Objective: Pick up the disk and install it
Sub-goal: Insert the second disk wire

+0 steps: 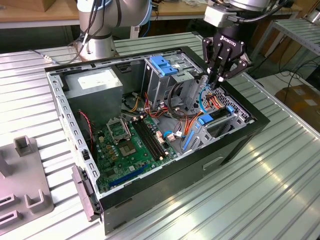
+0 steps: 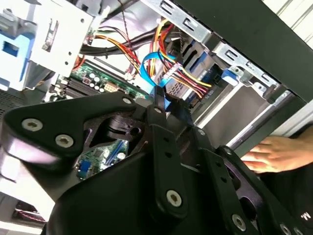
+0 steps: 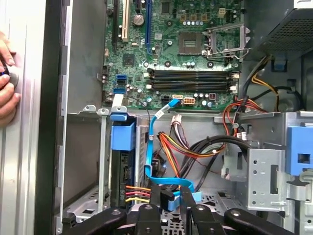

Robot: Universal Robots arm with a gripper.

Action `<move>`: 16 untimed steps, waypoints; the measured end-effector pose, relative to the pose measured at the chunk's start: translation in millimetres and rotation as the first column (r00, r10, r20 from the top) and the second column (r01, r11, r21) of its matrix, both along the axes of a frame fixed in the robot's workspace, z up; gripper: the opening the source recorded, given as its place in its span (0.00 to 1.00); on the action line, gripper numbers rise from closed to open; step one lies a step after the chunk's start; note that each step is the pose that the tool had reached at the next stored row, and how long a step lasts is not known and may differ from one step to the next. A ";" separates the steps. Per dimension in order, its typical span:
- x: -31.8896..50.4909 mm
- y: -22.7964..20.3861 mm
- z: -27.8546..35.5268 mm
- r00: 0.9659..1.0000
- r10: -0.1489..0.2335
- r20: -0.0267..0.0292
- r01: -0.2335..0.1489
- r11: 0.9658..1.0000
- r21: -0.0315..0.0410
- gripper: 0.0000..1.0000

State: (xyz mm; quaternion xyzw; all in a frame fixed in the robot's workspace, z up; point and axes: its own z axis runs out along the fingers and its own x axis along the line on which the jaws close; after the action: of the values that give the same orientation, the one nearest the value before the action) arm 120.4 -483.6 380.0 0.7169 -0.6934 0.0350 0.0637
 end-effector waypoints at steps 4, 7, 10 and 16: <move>0.0 0.1 -2.5 1.000 0.000 0.000 0.000 1.000 -0.021 0.11; 0.0 0.1 -3.8 1.000 0.000 0.001 0.000 1.000 -0.023 0.11; 0.0 0.1 -4.4 1.000 0.000 0.002 0.000 1.000 -0.028 0.11; 0.0 0.1 -6.3 1.000 0.000 0.003 0.000 0.997 -0.072 0.24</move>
State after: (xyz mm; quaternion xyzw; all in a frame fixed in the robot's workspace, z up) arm 120.4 -483.6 373.8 0.7141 -0.6917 0.0609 0.0885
